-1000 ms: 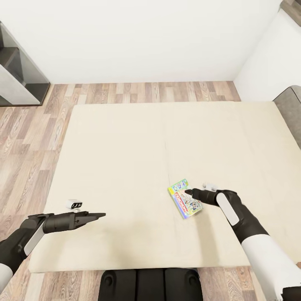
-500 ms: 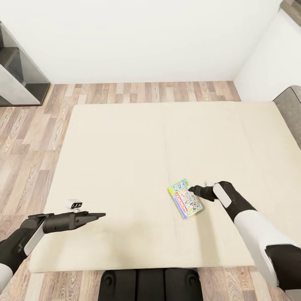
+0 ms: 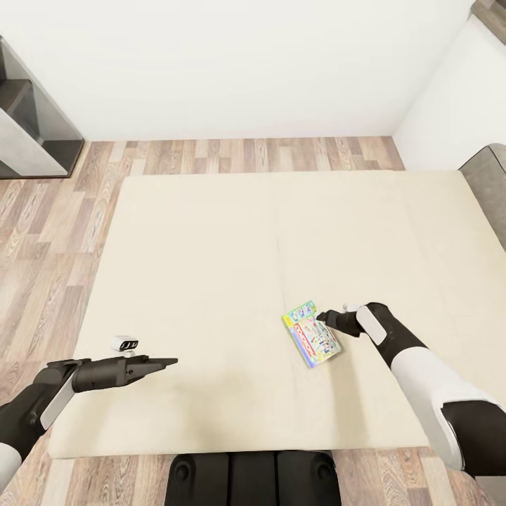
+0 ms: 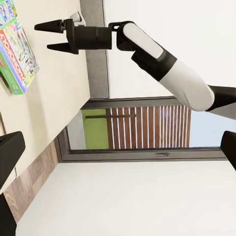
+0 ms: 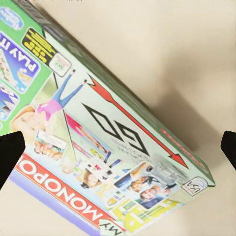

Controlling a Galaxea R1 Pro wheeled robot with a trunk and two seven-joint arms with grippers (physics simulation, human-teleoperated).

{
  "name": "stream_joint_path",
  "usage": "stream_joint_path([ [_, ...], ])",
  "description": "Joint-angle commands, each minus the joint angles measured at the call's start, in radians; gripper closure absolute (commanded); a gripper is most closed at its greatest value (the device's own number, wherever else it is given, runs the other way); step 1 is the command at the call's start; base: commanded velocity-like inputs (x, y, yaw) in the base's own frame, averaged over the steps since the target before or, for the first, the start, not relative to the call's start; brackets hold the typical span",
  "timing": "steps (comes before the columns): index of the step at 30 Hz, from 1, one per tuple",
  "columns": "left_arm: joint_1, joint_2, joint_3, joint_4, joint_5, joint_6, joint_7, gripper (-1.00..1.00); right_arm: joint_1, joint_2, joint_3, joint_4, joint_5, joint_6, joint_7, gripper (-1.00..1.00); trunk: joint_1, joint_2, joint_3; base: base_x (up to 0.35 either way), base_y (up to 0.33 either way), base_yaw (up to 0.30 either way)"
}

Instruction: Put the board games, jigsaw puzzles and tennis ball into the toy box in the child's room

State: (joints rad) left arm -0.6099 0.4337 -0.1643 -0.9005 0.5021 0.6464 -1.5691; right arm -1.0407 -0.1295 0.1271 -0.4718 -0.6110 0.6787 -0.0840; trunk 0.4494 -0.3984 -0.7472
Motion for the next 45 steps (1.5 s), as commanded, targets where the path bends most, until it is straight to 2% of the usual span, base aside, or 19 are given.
stream_joint_path([
  [1,-0.001,0.002,-0.004,0.000,0.006,0.010,-0.002,-1.00,-0.001,-0.001,0.008,-0.002,-0.010,0.003,-0.009,-1.00,0.001,-0.002,-0.001,0.000,0.000,0.000],
  [8,-0.001,0.002,-0.004,-0.003,0.009,0.010,-0.002,-1.00,-0.005,0.000,0.008,-0.007,-0.011,0.008,-0.008,-1.00,0.001,-0.002,-0.002,0.000,0.000,0.000],
  [19,-0.001,0.003,0.012,-0.059,0.023,0.025,-0.002,-1.00,-0.038,0.001,0.008,-0.026,-0.012,0.018,-0.009,-1.00,0.001,-0.002,-0.010,0.000,0.000,0.000],
  [29,-0.001,0.003,0.026,-0.067,0.030,0.032,-0.002,-1.00,-0.053,0.004,0.008,-0.029,-0.011,0.036,-0.009,-1.00,0.001,-0.002,-0.024,0.000,0.000,0.000],
  [45,0.001,0.002,0.026,-0.064,0.025,0.032,-0.002,-1.00,-0.064,0.011,0.009,-0.030,-0.008,0.038,-0.010,-1.00,0.001,-0.002,-0.050,0.000,0.000,0.000],
])
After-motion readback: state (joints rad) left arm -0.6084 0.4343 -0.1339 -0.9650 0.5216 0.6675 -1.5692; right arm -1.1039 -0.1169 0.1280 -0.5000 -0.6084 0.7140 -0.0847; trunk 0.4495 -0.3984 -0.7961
